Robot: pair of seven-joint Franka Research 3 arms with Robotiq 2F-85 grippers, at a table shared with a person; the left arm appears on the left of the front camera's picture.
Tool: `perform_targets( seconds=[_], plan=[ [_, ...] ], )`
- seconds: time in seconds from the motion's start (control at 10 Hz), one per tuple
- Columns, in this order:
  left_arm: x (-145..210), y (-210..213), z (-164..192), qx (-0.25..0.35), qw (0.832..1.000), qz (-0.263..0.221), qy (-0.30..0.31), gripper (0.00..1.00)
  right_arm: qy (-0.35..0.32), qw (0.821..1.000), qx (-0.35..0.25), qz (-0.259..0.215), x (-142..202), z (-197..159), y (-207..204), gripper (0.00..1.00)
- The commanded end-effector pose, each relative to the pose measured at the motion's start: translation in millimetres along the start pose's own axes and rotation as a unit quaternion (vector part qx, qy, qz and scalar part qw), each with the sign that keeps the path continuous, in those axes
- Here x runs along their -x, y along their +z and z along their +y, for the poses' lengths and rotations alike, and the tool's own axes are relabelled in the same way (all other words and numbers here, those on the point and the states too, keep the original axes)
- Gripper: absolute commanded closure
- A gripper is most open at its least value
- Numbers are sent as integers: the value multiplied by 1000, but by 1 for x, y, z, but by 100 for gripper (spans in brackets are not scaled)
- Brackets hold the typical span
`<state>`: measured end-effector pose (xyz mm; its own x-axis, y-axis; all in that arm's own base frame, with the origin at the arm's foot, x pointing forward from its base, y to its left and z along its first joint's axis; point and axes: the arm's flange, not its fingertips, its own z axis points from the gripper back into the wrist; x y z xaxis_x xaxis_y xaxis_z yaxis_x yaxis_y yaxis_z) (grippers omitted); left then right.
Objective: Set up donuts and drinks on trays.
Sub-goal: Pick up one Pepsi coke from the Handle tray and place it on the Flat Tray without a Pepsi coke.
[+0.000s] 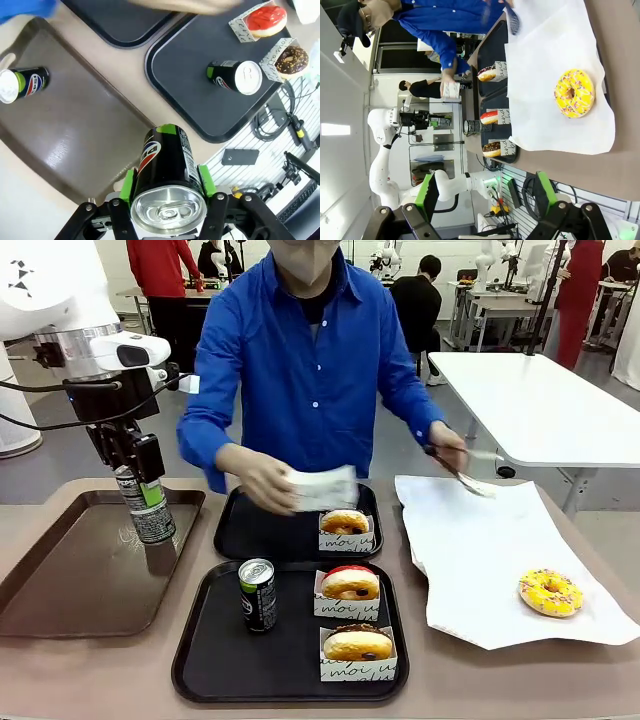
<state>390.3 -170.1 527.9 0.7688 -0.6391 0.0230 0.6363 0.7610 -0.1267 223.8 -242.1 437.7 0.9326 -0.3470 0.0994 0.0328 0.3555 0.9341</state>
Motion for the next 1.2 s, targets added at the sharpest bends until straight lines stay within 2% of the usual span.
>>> perform_targets(
  seconds=[0.0,0.5,0.6,0.7,1.1],
  plan=[
    [8,4,-1,-3,1000,8,-2,41,5,1000,-11,-4,-3,1,-2,0],
    [3,0,-1,2,1000,7,0,41,5,1000,-11,-4,-3,1,-2,0],
    [-20,-4,-3,-20,1000,6,-8,41,5,1000,-11,-4,-3,1,-2,0],
    [-40,-1,-2,-7,1000,15,-22,41,5,1000,-11,-4,-3,1,-2,0],
    [-68,-7,-14,-19,1000,-17,-15,41,5,1000,-11,-4,-3,1,-2,0]
  ],
)
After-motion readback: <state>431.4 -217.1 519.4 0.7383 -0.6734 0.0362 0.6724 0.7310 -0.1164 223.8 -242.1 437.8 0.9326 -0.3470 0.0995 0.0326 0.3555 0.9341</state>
